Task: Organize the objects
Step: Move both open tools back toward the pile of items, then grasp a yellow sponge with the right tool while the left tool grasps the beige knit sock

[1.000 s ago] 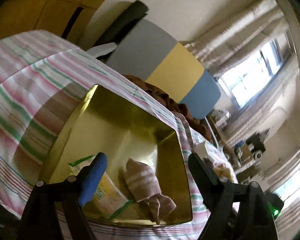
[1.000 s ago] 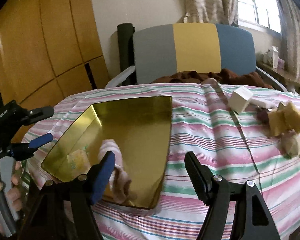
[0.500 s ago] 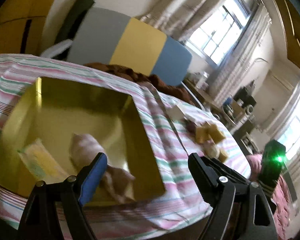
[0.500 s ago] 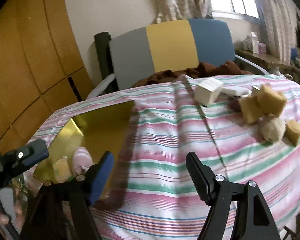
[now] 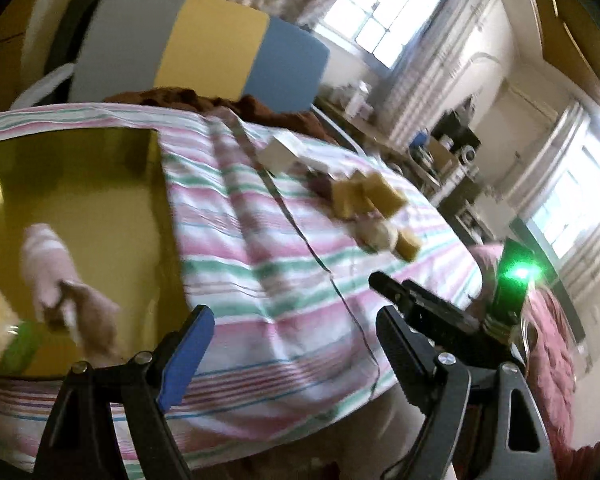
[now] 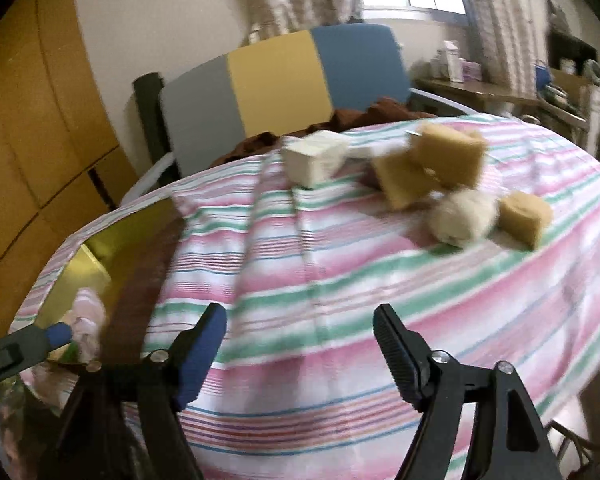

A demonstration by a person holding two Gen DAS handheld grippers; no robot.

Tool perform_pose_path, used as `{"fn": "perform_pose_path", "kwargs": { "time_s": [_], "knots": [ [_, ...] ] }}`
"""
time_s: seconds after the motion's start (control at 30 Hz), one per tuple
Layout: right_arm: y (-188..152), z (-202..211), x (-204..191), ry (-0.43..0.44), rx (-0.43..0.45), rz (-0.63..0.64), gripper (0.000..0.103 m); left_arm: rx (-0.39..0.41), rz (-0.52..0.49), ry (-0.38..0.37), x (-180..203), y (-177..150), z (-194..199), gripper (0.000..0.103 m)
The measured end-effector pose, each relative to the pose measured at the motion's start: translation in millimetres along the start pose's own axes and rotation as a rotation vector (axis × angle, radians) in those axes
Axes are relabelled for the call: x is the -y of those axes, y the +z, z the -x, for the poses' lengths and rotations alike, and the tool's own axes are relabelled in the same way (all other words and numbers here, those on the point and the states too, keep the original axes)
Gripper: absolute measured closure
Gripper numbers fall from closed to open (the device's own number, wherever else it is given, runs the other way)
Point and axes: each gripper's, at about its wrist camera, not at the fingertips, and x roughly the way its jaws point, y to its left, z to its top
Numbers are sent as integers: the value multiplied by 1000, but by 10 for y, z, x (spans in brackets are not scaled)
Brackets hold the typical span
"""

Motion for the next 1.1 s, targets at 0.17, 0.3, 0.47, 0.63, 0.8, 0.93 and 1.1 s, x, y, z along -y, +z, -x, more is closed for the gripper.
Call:
{"fn": "perform_pose_path", "kwargs": {
  "time_s": [0.17, 0.3, 0.47, 0.63, 0.8, 0.93, 1.1],
  "knots": [
    [60, 6, 641, -117, 7, -12, 20, -88, -46, -16, 206, -66, -268, 19],
    [283, -12, 1112, -195, 9, -22, 19, -124, -47, -33, 323, -83, -443, 19],
    [733, -181, 1643, -209, -89, -28, 18, -161, -71, -39, 463, -73, -613, 19],
    [1004, -401, 1887, -180, -199, 100, 14, -187, -95, -33, 563, -82, -744, 19],
    [1063, -570, 2090, -138, -231, 195, 14, -218, -114, -32, 656, -71, -910, 19],
    [1074, -679, 2113, -108, -243, 194, 14, -236, -138, -34, 786, -14, -1088, 19],
    [1068, -738, 2025, -76, -251, 224, 33, -239, -204, -38, 1016, 93, -1351, 19]
  ]
}}
